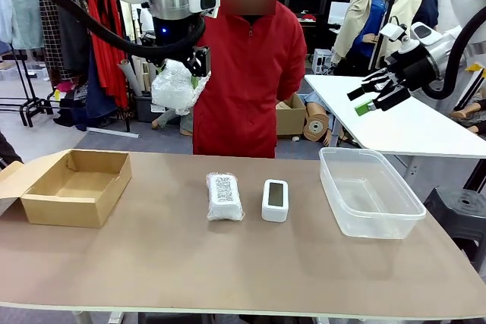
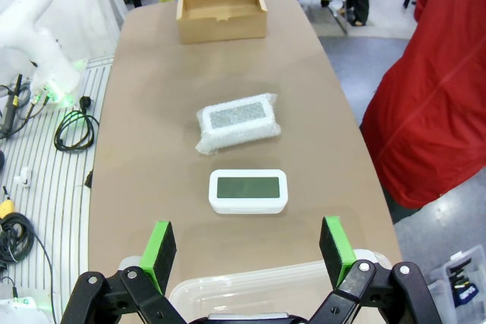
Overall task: Separate and place wrapped and unwrapped clocks.
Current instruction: Pick up the Digital clock indicated by the person, then if the picked Digital clock is wrapped, place it in the Package Box ; if not, place it in the Organizing box.
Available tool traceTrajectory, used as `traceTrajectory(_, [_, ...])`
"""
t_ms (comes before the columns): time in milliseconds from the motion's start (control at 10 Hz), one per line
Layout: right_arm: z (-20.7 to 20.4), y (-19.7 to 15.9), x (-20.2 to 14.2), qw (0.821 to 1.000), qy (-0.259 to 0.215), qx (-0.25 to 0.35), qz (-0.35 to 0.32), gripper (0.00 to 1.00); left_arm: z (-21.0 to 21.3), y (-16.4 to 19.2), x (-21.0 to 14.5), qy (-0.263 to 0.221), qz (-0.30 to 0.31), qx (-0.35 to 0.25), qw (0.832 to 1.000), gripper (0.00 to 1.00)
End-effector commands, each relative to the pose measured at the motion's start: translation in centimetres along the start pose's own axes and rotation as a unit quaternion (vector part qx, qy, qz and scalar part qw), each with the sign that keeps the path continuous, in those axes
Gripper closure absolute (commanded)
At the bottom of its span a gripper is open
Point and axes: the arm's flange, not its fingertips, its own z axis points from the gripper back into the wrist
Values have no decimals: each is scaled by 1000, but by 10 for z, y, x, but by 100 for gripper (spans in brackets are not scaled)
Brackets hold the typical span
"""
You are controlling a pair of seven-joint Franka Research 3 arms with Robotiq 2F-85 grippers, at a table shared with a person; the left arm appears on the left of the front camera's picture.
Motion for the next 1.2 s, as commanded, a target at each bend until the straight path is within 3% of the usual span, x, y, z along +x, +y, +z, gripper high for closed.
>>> traceTrajectory(0, [1, 0, 1, 1000, 1, 0, 2, 0, 1, 1, -1, 0, 2, 0, 1000, 100])
traceTrajectory(1100, [1, 0, 1, 1000, 1, 0, 2, 0, 1, 1, -1, 0, 2, 0, 1000, 100])
